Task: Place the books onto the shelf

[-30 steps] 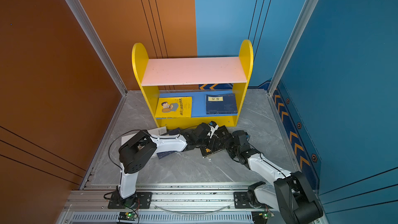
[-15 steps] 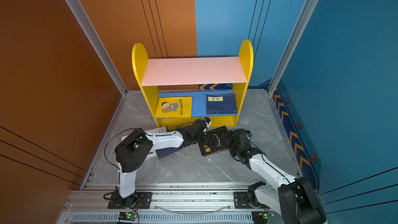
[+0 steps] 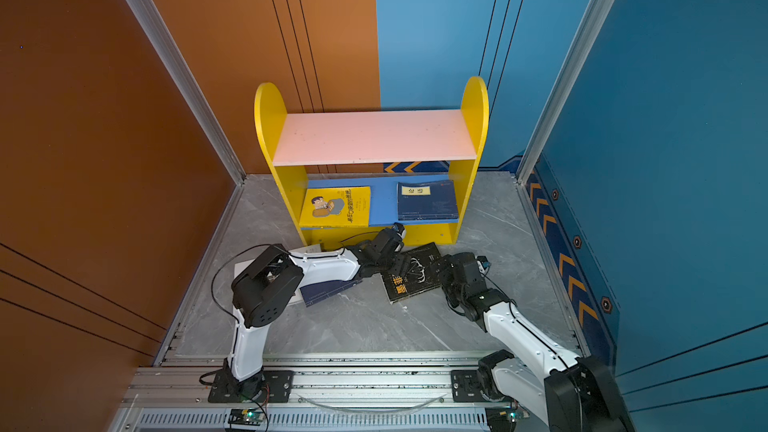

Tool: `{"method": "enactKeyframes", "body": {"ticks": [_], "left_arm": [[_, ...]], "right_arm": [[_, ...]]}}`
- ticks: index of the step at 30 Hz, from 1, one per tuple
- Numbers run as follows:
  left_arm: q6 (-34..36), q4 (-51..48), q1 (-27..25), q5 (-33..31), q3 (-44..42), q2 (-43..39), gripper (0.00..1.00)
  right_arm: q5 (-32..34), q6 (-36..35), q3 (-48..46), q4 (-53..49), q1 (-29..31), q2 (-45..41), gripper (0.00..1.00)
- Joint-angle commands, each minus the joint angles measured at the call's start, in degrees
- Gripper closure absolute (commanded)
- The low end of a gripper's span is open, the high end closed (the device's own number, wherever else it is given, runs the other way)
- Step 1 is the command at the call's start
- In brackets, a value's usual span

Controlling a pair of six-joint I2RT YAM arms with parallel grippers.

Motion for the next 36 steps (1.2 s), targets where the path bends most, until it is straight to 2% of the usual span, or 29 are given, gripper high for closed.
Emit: {"method": "enactKeyframes", "body": {"ticks": [1,6,11,17,22,29,32,34,36], "left_arm": [[-2.6,-4.1,0.2,5.8,-0.4,2.2,0.19],[-4.9,-1.2,-2.5,11.9,-2.3,2.1,0.19],[-7.6,1.9,-3.5,18.0,-3.6,3.2,0.19],[-7.5,2.4,-3.1,20.6,-3.2,2.9,0.19],[-7.8,3.0,-2.6,22.9,-3.1,2.6,0.19],[-9.3,5.0,-2.1,25.6,-4.1,2.3,0.20],[-9.7,5.7,-2.0,26.2,-4.4,2.1,0.20],[-9.8,5.8,-2.0,26.1,-4.5,2.0,0.20],[-9.7,5.8,-1.8,26.0,-4.6,1.8,0.20]], "right_arm": [[-0.1,1.3,-1.0,1.8,0.8,3.3,0.03],[-2.2,1.7,-1.0,6.7,1.8,7.2,0.03],[-2.9,-0.9,-0.3,9.9,1.8,4.3,0.03],[-2.7,-2.3,-1.0,14.1,1.8,-0.9,0.04],[-4.6,0.1,-3.8,23.9,1.9,-1.1,0.08],[-2.2,2.6,-4.9,33.2,3.0,-1.8,0.13],[-2.2,2.2,-4.3,32.4,3.1,-3.3,0.15],[-2.0,1.7,-3.2,27.8,3.1,-4.0,0.18],[-1.8,1.8,-2.7,24.0,3.0,-4.2,0.24]]}}
